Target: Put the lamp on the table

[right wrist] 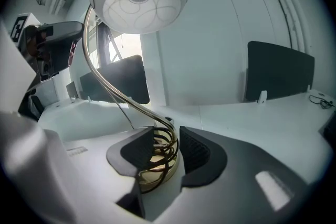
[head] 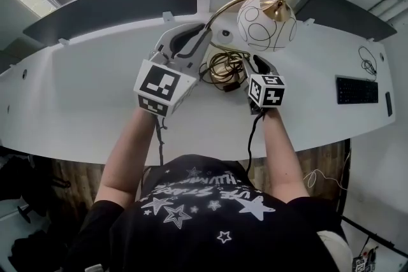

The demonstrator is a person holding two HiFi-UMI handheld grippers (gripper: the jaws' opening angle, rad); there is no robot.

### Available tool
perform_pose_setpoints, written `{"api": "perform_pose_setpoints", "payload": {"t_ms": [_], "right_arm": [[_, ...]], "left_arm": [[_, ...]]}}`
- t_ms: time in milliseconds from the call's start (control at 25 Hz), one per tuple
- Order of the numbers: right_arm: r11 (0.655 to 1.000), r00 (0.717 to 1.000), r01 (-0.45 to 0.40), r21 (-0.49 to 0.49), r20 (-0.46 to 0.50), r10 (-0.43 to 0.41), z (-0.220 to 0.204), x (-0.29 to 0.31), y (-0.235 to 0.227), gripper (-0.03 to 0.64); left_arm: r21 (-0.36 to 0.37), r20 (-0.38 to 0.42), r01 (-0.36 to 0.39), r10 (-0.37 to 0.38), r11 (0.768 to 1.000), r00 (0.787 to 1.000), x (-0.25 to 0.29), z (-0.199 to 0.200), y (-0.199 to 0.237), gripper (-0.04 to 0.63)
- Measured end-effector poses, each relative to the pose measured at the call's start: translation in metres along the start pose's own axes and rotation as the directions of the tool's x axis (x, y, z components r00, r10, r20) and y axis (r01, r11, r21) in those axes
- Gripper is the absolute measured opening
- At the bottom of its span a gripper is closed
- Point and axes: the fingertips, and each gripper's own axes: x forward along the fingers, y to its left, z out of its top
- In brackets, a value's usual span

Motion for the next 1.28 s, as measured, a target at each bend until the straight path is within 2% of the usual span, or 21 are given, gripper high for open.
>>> {"api": "perform_pose_setpoints", "payload": {"t_ms": [80, 200, 360, 520, 640, 840, 1080, 1280], "right_arm": [[1.0, 1.0, 0.005, -0.005, 0.01, -0.005, 0.001, -0.007, 0.004, 0.14], [1.0, 0.999, 0.008, -0.004, 0.033, -0.008, 0.004, -0.021, 0.012, 0.163], [1.0, 0.997, 0.013, 0.007, 0.079, -0.013, 0.011, -0.041, 0.028, 0.164], [1.0, 0.985, 0.013, 0.012, 0.171, -0.015, 0.03, -0.065, 0.049, 0.164], [1.0, 0.98, 0.009, -0.011, 0.198, -0.006, 0.041, -0.076, 0.071, 0.164], [1.0, 0.979, 0.023, -0.01, 0.204, -0.021, 0.037, -0.091, 0.109, 0.164], [0.999, 0.983, 0.032, -0.028, 0.18, -0.026, 0.021, -0.099, 0.171, 0.164], [0.998, 0.981, 0.049, -0.044, 0.19, -0.04, 0.02, -0.104, 0.224, 0.163]], "left_arm": [[0.0, -0.012, -0.014, 0.014, 1.0, 1.0, -0.007, 0.0, 0.001, 0.043], [-0.021, -0.005, -0.01, 0.01, 1.0, 1.0, -0.019, 0.003, -0.003, 0.087], [-0.065, 0.021, -0.013, 0.014, 0.998, 1.0, -0.044, 0.007, -0.012, 0.097], [-0.068, 0.02, -0.012, 0.014, 0.998, 1.0, -0.066, 0.0, -0.016, 0.112], [-0.07, 0.017, -0.013, 0.015, 0.997, 1.0, -0.086, -0.005, -0.013, 0.123], [-0.111, 0.011, 0.001, 0.0, 0.994, 1.0, -0.129, -0.016, -0.005, 0.154], [-0.119, 0.027, 0.004, 0.0, 0.993, 1.0, -0.19, -0.022, 0.017, 0.164], [-0.133, 0.021, 0.07, -0.068, 0.989, 0.997, -0.243, -0.044, 0.024, 0.164]]}}
